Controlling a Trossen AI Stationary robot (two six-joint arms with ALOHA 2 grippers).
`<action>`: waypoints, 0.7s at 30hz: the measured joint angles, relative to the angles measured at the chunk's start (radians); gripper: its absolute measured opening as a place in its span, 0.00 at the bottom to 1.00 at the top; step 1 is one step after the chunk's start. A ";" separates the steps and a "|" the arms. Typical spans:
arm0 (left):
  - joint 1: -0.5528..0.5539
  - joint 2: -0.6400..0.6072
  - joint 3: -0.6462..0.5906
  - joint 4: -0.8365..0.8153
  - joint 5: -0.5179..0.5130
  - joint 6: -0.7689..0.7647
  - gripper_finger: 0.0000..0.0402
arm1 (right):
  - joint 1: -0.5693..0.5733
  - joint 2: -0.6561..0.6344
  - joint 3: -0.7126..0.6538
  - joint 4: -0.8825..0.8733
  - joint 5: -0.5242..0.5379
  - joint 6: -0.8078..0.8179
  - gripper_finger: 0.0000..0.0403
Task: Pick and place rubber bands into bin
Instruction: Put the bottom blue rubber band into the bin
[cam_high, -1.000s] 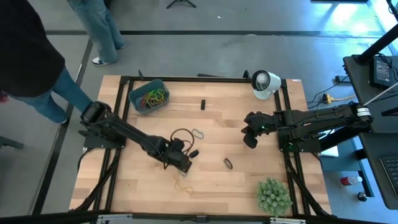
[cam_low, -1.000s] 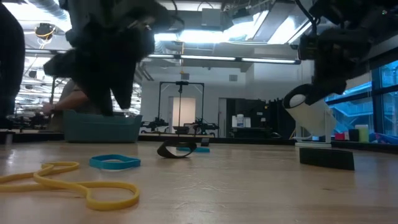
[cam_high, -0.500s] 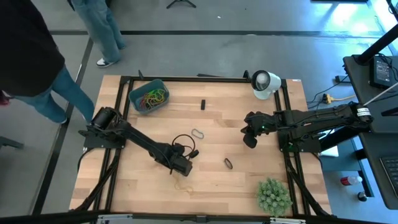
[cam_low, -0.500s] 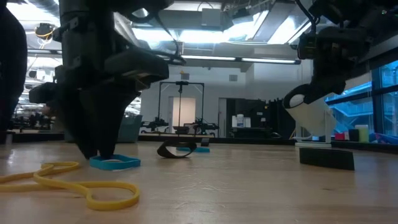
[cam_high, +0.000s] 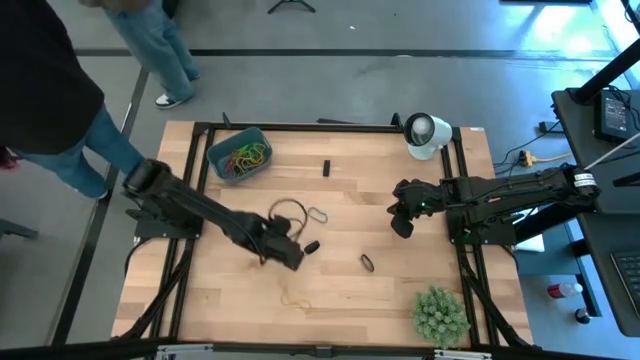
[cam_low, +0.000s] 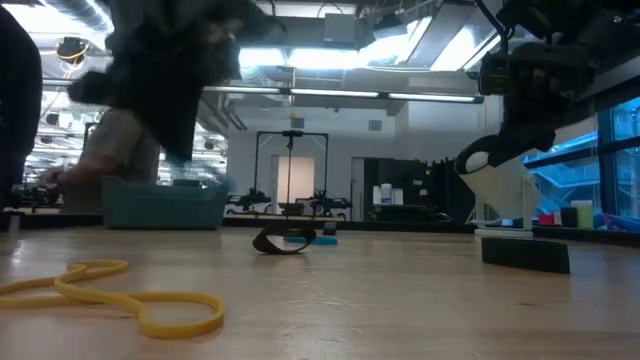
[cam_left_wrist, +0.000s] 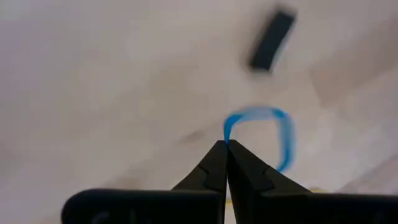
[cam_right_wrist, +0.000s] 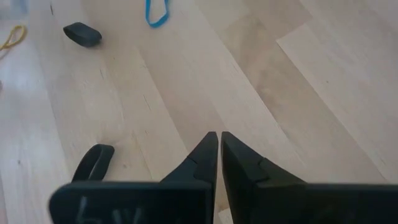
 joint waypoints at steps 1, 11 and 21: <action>0.010 -0.035 0.000 -0.040 -0.019 0.009 0.01 | 0.000 0.000 0.000 0.000 0.000 0.000 0.06; 0.284 -0.347 0.000 -0.411 -0.163 0.203 0.01 | 0.000 0.000 0.000 0.000 0.000 0.002 0.06; 0.820 -0.419 -0.014 -0.406 -0.119 0.751 0.01 | 0.000 0.000 0.000 0.003 0.000 0.046 0.06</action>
